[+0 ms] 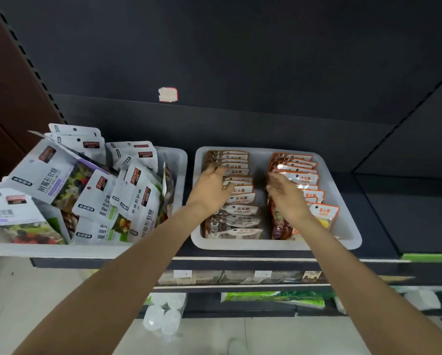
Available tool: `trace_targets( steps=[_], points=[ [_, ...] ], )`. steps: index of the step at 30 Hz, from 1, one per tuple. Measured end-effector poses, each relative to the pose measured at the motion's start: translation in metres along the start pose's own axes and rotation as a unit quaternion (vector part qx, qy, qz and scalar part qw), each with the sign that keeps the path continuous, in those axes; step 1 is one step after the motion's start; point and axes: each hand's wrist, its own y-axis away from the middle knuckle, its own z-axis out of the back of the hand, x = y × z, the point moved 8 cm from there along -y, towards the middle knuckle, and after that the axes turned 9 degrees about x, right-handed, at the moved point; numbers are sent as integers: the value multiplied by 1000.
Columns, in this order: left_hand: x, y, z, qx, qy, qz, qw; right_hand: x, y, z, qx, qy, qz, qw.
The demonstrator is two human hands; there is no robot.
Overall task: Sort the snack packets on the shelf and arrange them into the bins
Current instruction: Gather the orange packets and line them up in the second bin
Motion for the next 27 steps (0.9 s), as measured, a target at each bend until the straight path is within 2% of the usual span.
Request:
trace_targets(
  steps=[4,8,11,16,19,24,27],
  points=[
    [-43,-3,-20,36,0,-65,997,-31,15,53,-58,93,-2,994],
    [-85,-15,-53,113,10,-95,989,-69,7,88,-31,133,-34,990],
    [-99,-26,-77,139,58,-57,987,-87,-7,98,-4,132,-13,991],
    [-94,-66,-99,89,106,53,989,-101,-44,99,62,162,21,985],
    [-91,-81,-110,75,162,104,978,-112,-67,100,98,211,6,972],
    [-88,-105,-110,45,266,146,952,-94,-99,119,37,279,25,959],
    [-82,-108,-117,32,320,169,932,-87,-103,114,41,313,43,948]
  ],
)
